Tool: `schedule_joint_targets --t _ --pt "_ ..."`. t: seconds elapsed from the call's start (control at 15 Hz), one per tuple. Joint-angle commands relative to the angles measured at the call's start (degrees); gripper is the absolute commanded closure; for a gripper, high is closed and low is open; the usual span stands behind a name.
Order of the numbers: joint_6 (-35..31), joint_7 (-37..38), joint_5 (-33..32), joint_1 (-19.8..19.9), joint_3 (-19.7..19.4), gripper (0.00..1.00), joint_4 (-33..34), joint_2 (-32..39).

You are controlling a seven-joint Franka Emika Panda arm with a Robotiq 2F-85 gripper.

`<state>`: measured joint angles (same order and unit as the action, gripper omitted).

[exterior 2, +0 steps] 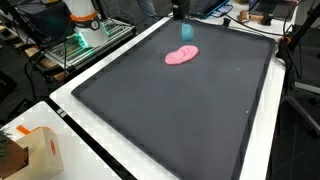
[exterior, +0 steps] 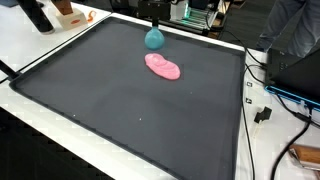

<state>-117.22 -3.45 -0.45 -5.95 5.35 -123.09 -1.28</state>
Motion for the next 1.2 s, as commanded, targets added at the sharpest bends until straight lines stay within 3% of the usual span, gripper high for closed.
schedule_joint_targets --t 0.0,0.47,0.73,1.13 --pt "0.19 -4.20 5.67 1.20 -1.20 0.65 -0.04 0.47" --pt "0.04 -29.92 26.37 4.00 -4.15 0.65 -1.21 0.63" --pt "3.33 -45.80 37.17 5.77 -5.80 0.65 -1.52 1.72" --pt "9.26 -61.13 47.17 8.52 -7.23 0.65 -2.37 5.86"
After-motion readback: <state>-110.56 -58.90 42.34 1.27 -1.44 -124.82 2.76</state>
